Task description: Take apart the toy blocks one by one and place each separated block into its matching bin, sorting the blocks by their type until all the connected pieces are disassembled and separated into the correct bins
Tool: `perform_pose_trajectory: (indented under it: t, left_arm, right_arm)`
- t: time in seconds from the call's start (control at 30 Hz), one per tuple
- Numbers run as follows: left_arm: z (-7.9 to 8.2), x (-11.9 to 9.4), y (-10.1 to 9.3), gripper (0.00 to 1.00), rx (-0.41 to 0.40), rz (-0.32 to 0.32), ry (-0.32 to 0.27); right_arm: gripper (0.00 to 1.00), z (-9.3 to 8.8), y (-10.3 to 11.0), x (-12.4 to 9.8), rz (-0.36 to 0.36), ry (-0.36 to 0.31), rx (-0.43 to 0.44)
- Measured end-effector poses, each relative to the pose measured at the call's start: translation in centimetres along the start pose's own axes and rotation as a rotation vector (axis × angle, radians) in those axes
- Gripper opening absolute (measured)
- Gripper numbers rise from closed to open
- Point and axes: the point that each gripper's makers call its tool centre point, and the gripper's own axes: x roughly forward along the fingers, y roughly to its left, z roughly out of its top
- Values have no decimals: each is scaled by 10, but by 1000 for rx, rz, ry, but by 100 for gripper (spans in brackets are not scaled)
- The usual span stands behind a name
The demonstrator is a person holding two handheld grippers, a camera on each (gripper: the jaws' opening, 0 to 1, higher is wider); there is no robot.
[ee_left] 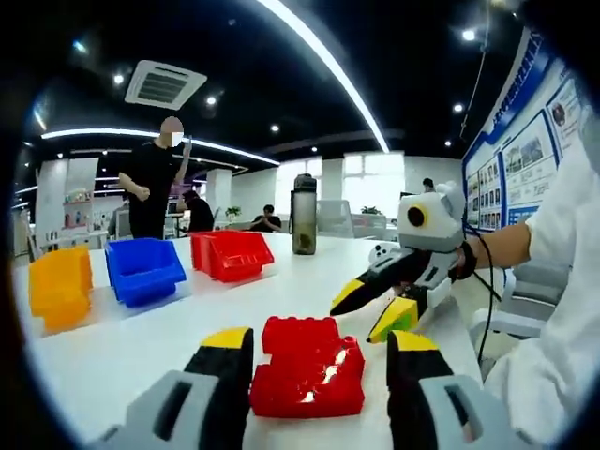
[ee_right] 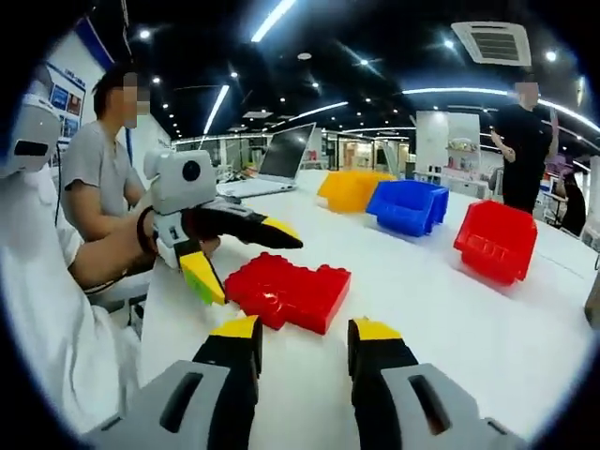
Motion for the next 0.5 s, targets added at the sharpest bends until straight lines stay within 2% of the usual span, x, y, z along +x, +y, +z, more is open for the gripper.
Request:
perform_pose_trajectory:
  t: [0.13, 0.27, 0.4, 0.5]
  left_arm:
    - [-9, -6, 5, 59, 14, 16, 45]
    - [-13, -3, 7, 48, -18, 19, 71]
    - [-12, -3, 12, 48, -34, 44, 62]
    - [-6, -4, 12, 47, -55, 54, 34]
  right_arm:
    - [37, -2, 0, 3, 2, 1, 12]
    - [36, -6, 2, 5, 5, 2, 26]
    - [36, -7, 4, 4, 6, 0, 29]
    - [35, -8, 3, 3, 3, -2, 34]
